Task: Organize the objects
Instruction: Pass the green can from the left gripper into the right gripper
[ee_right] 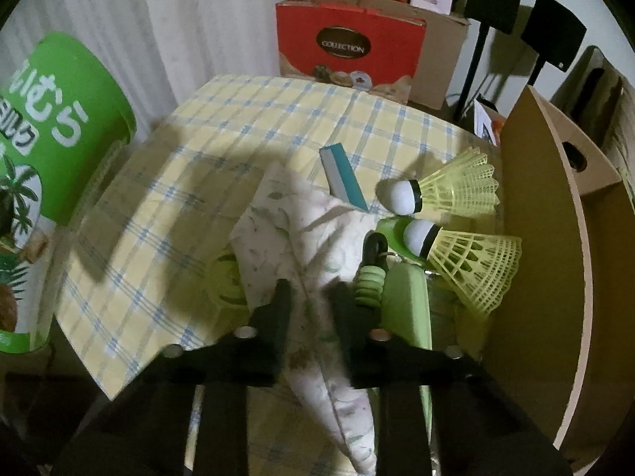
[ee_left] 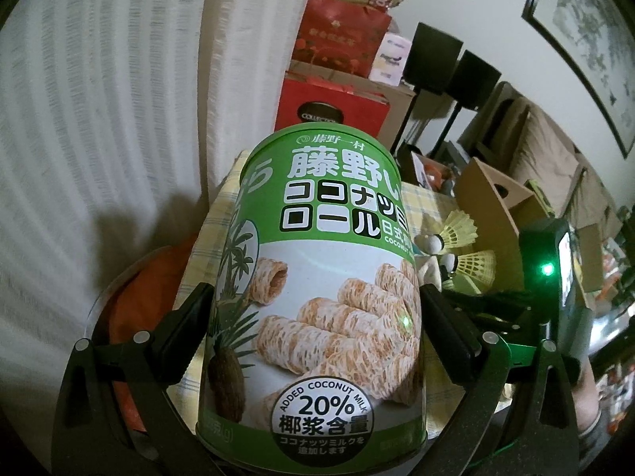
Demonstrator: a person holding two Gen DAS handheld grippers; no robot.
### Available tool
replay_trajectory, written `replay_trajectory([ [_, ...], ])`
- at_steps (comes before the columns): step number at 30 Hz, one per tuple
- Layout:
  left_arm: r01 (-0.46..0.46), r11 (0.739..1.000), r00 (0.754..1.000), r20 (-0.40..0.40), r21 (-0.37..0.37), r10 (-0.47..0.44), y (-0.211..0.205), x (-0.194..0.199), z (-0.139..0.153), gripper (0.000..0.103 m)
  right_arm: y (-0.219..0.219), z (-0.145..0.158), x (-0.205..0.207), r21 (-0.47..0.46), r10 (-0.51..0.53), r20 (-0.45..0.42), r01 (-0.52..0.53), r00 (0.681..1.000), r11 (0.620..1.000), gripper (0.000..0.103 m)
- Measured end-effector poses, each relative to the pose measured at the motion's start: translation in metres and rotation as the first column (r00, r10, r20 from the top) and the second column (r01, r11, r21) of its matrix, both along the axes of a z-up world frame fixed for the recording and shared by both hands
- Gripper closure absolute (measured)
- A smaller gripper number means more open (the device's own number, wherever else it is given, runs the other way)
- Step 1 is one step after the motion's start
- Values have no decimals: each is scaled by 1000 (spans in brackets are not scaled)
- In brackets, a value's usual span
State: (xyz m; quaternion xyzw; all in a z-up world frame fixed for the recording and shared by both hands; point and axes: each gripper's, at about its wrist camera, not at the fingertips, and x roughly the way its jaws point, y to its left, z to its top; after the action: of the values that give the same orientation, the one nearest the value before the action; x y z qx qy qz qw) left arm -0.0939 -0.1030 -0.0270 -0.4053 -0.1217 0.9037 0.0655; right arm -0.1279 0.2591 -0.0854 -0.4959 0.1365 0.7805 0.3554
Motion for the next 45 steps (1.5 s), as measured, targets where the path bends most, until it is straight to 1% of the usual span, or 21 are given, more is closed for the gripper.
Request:
replay_trajectory([
  [4,4,1000,1000,-2,-2,-4,2,1,1,3,0,1,2,3,-9,-13,9,1000,1000,95],
  [10,8,1000,1000,-3,7,-8,4,2,3,3,-3,18,9,14,-23,-82,25,996,1000,98],
  [19,16,1000,1000,-14,17,-16,6,7,9,3,-11,71,17,67,-28,-186,41,982,997,98],
  [25,30,999,999,-28,23,-29,10,9,19,3,-20,117,20,122,-12,-239,42,971,992,98],
  [26,31,999,999,-30,23,-30,11,9,21,3,-21,122,20,118,-8,-239,37,971,992,96],
  [27,31,999,999,-31,24,-31,11,10,21,3,-21,122,19,91,-2,-232,24,973,996,95],
  [28,33,999,999,-31,27,-32,12,10,22,3,-21,120,19,59,-2,-223,16,975,998,95],
  [30,39,999,999,-28,33,-38,13,11,21,3,-24,109,19,44,-2,-186,10,983,999,88],
  [31,41,999,999,-26,33,-40,14,12,20,3,-25,99,19,41,0,-155,6,988,999,78],
  [32,44,999,999,-23,31,-43,15,12,19,3,-27,88,19,36,-3,-132,8,991,999,70],
  [35,45,999,999,-13,29,-45,16,12,15,3,-26,63,24,6,-19,-98,20,995,1000,69],
  [37,46,999,999,-8,30,-45,17,11,14,3,-25,53,28,-6,-37,-91,36,995,999,69],
  [40,58,998,998,-15,39,-58,19,12,13,3,-23,49,33,-12,-50,-107,49,993,999,69],
  [43,75,996,997,-18,51,-74,23,12,13,3,-22,60,39,-36,-58,-181,52,982,998,56],
  [45,88,995,996,-20,54,-87,26,12,13,3,-20,73,44,-50,-67,-243,57,968,997,52],
])
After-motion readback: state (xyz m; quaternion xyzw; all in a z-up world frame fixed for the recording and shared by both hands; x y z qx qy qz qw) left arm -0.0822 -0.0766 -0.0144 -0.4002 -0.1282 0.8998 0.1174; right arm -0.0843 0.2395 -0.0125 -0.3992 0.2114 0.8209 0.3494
